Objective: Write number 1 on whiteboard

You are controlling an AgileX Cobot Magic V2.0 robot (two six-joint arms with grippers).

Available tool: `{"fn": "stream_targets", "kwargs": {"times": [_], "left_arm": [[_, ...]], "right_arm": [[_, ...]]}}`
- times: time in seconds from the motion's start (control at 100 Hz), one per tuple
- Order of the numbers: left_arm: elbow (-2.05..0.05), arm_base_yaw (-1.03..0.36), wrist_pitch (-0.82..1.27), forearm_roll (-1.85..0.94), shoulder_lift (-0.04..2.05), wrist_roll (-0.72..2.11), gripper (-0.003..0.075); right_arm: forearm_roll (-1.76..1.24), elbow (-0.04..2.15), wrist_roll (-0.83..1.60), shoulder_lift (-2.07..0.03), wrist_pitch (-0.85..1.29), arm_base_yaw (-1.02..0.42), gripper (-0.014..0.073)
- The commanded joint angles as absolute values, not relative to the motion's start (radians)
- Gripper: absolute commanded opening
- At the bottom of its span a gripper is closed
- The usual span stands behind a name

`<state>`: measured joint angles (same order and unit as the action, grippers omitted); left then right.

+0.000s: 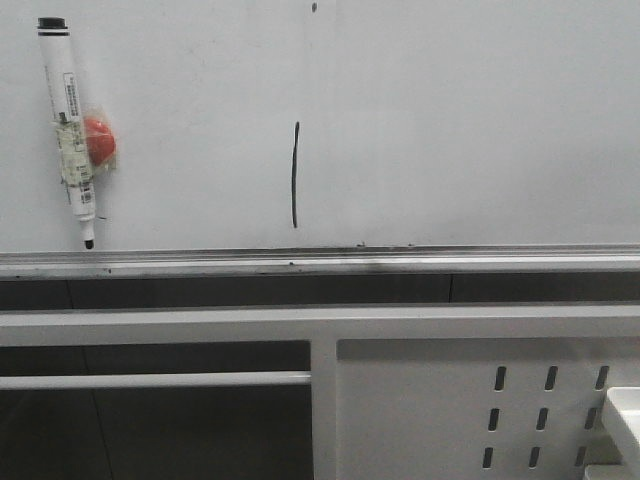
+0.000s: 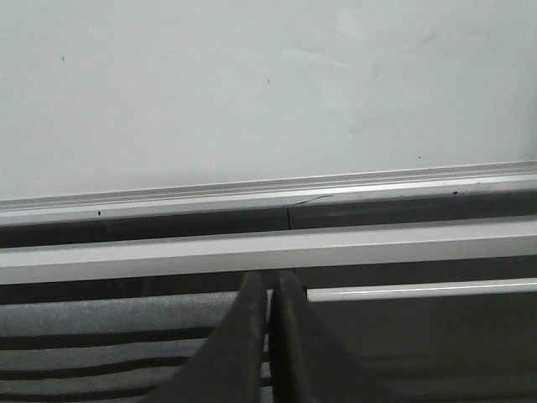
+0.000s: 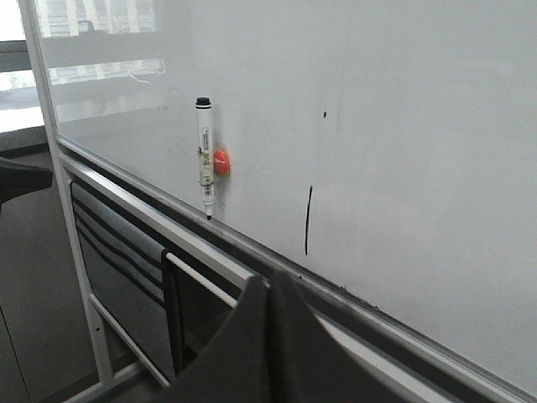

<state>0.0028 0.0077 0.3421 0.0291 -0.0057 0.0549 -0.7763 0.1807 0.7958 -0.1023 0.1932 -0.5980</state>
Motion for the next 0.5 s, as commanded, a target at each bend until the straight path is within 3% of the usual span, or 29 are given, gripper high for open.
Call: {"fn": "stream_targets", "kwargs": {"times": [0.0, 0.18, 0.49], "left_arm": [[0.039, 0.009, 0.289, 0.018, -0.028, 0.051, -0.0020], [0.039, 0.009, 0.289, 0.018, -0.028, 0.051, -0.0020], [0.039, 0.009, 0.289, 0.018, -0.028, 0.051, -0.0020]], "right_arm": [[-0.703, 0.205, 0.722, -0.113, 0.139, -0.594, -0.0069], [-0.232, 0.192, 0.216, -0.113, 0.114, -0.594, -0.0069], [-0.090, 0.037, 0.080, -0.070, -0.025, -0.594, -0.0069]]}}
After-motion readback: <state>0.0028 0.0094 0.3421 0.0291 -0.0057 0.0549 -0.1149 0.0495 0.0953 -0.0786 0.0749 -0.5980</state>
